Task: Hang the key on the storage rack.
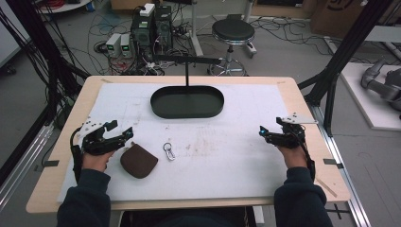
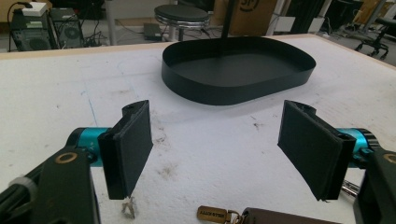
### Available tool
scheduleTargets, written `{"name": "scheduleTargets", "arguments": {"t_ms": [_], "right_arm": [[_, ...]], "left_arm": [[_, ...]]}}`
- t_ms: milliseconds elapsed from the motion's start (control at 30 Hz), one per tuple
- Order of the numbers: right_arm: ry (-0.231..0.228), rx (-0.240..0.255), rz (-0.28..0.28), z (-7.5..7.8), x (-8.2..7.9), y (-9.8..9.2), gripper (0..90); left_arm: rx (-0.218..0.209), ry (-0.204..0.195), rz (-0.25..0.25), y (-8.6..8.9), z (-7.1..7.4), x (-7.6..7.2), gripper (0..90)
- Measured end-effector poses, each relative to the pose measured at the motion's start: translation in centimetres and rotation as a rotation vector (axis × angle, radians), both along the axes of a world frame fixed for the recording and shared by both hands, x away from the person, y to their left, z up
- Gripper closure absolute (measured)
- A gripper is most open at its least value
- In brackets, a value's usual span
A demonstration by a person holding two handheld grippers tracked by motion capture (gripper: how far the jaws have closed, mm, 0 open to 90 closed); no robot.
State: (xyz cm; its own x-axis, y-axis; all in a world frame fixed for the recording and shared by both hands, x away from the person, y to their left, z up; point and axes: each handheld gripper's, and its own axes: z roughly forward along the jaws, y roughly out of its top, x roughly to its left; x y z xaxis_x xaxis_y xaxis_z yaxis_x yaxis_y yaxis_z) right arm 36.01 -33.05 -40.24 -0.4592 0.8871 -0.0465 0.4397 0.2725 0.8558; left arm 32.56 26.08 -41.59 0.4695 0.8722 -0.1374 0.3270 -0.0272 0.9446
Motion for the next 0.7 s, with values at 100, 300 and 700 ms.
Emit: {"name": "scheduleTargets", "arguments": {"t_ms": [100, 300, 700], "right_arm": [[-0.001, 0.000, 0.001, 0.0, 0.0, 0.0, 21.3], [0.000, 0.000, 0.011, -0.1, 0.1, -0.1, 21.3], [-0.004, -0.003, 0.017, 0.1, -0.4, 0.1, 21.3]], "left_arm": [[-0.002, 0.007, 0.002, -0.1, -0.1, 0.1, 25.7], [-0.001, 0.019, 0.015, -0.1, -0.2, 0.4, 26.0], [-0.015, 0.020, -0.068, -1.4, 0.7, -0.1, 38.8]]}}
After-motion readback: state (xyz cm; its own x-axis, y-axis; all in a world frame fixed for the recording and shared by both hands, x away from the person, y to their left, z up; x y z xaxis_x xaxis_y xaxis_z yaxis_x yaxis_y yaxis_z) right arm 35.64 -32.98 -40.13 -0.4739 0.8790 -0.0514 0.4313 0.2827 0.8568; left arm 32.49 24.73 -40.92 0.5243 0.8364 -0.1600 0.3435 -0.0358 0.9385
